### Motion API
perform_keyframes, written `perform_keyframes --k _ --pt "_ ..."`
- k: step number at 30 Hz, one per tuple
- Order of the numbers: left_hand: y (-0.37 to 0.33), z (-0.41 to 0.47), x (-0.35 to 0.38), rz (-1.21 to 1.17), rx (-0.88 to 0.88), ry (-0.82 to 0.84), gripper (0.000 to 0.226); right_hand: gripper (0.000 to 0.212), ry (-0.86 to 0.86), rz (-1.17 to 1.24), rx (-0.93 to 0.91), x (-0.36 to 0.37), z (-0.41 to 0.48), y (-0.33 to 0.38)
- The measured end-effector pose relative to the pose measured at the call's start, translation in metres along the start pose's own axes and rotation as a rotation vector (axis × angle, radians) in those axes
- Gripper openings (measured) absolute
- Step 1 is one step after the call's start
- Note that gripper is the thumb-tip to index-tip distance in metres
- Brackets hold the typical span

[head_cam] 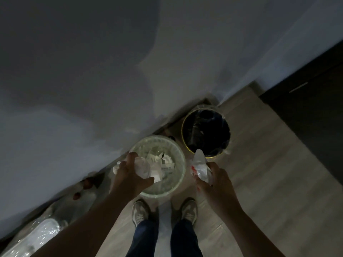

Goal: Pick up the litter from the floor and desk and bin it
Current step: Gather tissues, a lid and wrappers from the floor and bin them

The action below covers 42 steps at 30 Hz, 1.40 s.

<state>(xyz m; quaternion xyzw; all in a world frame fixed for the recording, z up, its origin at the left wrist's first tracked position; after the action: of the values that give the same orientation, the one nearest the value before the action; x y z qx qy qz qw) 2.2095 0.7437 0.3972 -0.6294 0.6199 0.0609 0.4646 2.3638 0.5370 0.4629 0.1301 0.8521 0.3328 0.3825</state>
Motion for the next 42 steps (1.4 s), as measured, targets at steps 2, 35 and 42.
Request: perform_keyframes --k 2,35,42 --pt "0.009 0.012 0.019 -0.003 0.008 0.02 0.082 0.028 -0.008 -0.005 -0.007 0.014 0.008 -0.014" --pt "0.035 0.077 0.046 0.459 0.175 0.278 0.046 0.043 0.087 -0.104 -0.052 0.075 0.047 -0.033" --pt "0.067 0.068 0.022 0.713 0.173 0.386 0.046 0.058 0.249 -0.478 -0.076 0.118 0.063 -0.018"
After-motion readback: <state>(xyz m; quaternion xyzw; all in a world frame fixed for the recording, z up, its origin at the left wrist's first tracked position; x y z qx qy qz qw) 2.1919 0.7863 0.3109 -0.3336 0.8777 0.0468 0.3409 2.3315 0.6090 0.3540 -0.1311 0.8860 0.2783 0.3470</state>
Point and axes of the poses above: each hand's wrist, its own z-axis towards the middle knuckle, its own x-axis out of the palm, y = z × x, the point moved 3 cm from there along z, towards the middle knuckle, and after that the axes turned 4 degrees about -x, right-handed, at the moved point
